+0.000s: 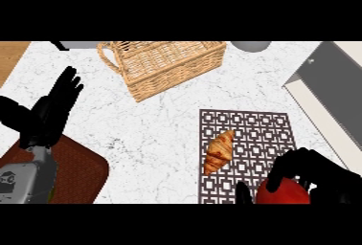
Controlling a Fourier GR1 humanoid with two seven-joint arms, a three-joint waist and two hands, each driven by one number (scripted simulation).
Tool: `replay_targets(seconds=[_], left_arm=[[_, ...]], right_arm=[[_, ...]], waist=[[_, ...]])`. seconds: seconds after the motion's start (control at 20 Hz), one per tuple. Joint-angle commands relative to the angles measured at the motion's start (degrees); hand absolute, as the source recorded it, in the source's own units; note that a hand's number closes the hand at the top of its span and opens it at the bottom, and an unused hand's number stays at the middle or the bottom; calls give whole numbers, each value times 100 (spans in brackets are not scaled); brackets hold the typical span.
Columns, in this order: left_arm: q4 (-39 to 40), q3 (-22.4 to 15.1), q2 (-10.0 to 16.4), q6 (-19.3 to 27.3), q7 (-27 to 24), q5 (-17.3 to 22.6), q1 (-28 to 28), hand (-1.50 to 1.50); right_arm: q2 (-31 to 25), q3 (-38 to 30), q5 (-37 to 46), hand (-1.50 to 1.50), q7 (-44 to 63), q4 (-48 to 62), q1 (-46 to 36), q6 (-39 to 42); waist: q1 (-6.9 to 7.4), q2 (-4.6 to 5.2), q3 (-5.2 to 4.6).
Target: Pick the tomato from the placemat and place it in the tiered shelf
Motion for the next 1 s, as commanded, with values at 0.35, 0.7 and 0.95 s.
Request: replay_targets(seconds=[0.35, 0.7, 0.95], left_arm=[[11, -59, -152, 65, -136, -76, 213, 0], [82, 107, -2, -103, -303, 33, 318, 0], [53, 158, 8, -9, -104, 60, 66, 0]], right_arm=[[-1, -2929, -1461, 150, -191, -1025, -964, 1346], [-2, -4732, -2037, 150, -922, -215, -1450, 999], [-321, -6120, -2841, 150, -1695, 523, -1732, 1210]], waist=[[-82, -7, 19], [-134, -9, 38], [-184, -16, 33]])
